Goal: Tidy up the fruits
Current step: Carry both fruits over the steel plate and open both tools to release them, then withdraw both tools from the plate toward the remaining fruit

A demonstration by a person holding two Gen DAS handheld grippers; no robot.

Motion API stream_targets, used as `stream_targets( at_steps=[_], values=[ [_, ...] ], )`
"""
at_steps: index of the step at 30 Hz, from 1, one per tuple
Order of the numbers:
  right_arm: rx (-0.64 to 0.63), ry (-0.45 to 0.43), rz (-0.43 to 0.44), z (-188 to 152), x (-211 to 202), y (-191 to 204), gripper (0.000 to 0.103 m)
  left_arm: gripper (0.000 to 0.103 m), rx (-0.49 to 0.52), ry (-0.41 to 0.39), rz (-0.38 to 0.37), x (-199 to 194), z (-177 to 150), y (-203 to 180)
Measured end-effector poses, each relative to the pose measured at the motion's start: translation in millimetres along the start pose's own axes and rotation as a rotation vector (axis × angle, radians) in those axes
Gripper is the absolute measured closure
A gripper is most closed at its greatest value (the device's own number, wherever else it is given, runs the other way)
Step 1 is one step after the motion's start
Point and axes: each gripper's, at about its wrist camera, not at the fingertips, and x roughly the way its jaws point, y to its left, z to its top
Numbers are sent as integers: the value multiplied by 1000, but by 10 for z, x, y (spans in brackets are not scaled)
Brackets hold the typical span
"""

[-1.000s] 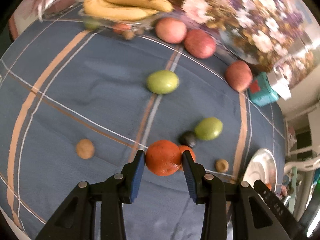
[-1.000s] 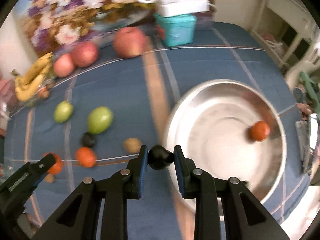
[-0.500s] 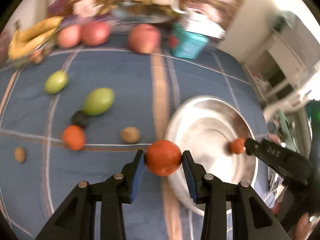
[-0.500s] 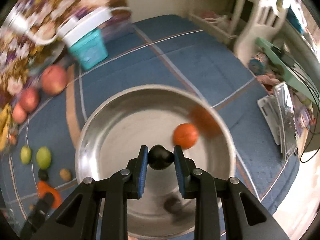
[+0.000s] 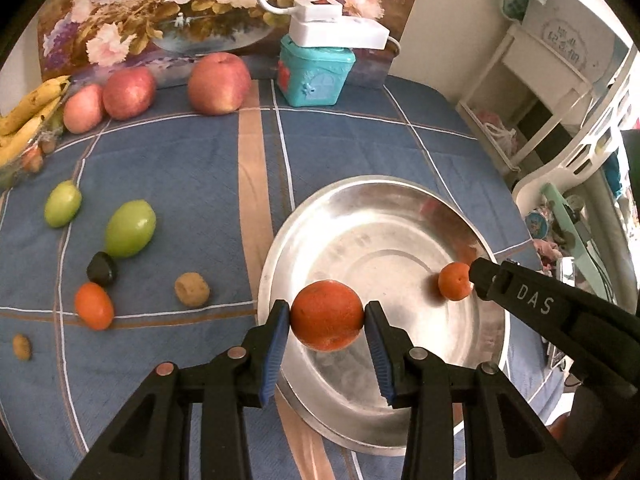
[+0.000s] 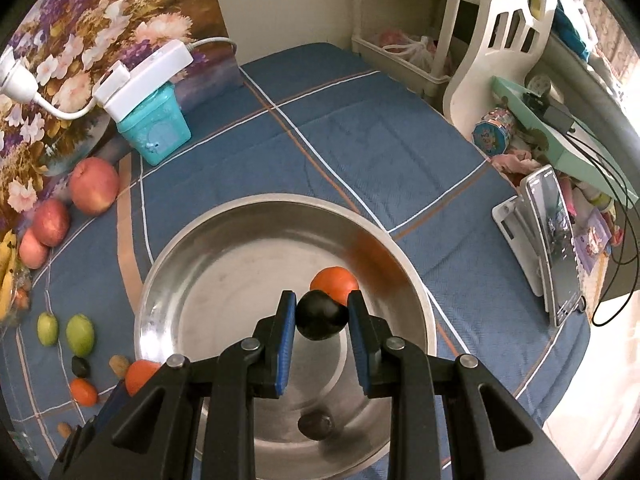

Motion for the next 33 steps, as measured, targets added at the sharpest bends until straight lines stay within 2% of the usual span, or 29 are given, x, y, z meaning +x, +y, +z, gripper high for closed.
stream_targets(
  at_steps=[1,3,4,7,11,16,22,27,29,33],
  values=[
    [-2,5,3,7,8,6,75,60,0,3,0,4,3,-1],
    [1,18,18,6,18,7,75,51,-1,2,-3,2,6,3],
    [4,27,27,8,26,9,75,42,-3,-3,-2,-4,11,4],
    [12,28,39,9,24,16,72,40,1,-16,-3,-51,23,5],
    [10,1,37,18,-45,33,61,35,-11,-21,-4,-93,36,42],
    [8,-32,52,31,-139,54,60,28,-46,-13,14,-128,51,138],
    [-22,-30,56,12,-137,105,59,19,-90,8,66,-180,28,314],
    [-54,-43,74,-35,-142,166,60,17,-179,28,116,-203,-2,599],
    [-77,-53,89,-60,-155,203,60,6,-221,31,131,-221,-23,726],
    [-127,-72,70,-112,-151,279,60,4,-293,25,144,-282,-62,957]
  ],
)
